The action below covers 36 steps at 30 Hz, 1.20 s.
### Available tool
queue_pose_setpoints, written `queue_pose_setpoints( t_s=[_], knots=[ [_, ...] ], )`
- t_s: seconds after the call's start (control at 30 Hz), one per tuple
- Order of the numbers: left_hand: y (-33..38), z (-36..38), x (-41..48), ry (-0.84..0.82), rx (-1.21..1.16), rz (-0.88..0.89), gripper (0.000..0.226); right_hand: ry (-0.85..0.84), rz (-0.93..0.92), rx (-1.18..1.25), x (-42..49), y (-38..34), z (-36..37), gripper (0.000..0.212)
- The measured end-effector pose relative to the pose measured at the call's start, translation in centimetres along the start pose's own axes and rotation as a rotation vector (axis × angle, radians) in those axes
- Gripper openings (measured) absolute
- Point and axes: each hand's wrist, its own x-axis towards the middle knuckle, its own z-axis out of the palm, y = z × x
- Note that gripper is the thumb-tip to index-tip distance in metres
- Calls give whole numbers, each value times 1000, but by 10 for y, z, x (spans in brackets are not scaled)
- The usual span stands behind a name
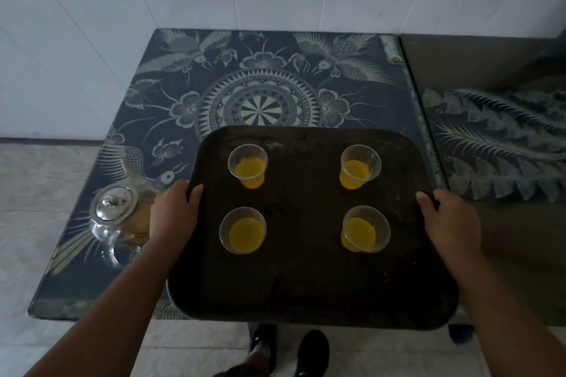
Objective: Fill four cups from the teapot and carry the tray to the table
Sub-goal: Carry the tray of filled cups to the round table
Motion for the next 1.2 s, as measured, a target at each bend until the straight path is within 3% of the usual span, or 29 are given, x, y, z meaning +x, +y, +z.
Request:
queue_pose_setpoints(
  t_s=[0.37, 0.67, 1.2],
  knots=[
    [8, -45, -17, 37, -28, 39, 29, 3, -35, 63, 3, -24, -52, 39],
    [15, -71, -16, 65, -29, 80, 24, 70, -61, -30, 8, -36, -74, 39],
    [45, -62, -43, 27, -4, 132, 23, 46, 3, 43, -15, 7, -86, 39]
  ],
)
